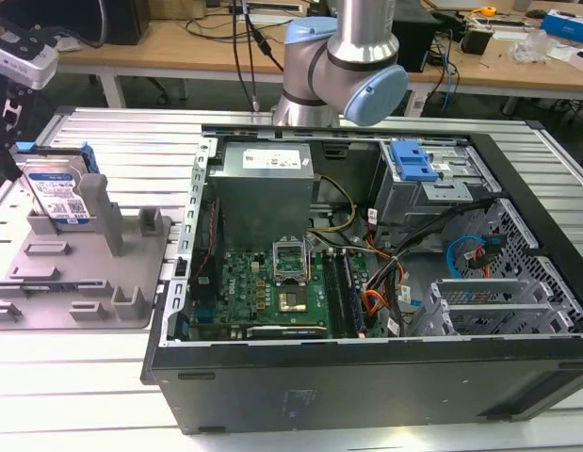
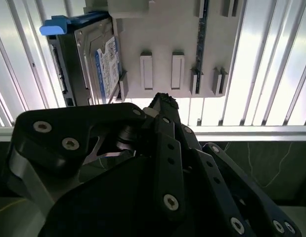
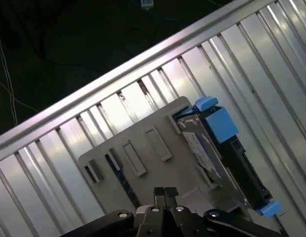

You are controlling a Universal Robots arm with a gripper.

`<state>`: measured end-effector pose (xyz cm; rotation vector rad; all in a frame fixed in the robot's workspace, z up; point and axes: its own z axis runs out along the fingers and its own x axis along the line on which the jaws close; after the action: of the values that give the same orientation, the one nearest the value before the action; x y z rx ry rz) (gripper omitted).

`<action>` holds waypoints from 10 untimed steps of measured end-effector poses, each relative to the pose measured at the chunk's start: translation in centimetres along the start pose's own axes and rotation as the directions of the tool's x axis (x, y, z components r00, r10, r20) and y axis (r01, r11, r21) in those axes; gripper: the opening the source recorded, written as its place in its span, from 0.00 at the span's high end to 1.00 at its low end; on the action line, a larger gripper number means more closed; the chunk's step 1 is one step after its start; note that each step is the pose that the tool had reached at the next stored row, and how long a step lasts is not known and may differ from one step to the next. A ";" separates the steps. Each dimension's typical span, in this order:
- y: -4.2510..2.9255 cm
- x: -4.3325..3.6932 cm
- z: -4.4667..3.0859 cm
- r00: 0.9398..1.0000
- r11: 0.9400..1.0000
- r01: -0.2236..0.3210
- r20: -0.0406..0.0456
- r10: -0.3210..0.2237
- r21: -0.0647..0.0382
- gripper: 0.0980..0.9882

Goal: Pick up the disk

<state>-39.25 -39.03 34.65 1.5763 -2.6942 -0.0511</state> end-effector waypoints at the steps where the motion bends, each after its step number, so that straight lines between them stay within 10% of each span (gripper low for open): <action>1: 0.00 0.00 0.02 1.000 1.000 0.023 -0.001 -0.023 0.000 0.99; 6: -0.01 0.00 0.12 0.991 0.991 0.136 -0.005 -0.136 0.000 0.92; 10: -0.01 0.00 0.24 0.967 0.967 0.256 -0.010 -0.256 -0.001 0.64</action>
<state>-39.24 -39.03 34.42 1.9092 -2.4645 -0.0466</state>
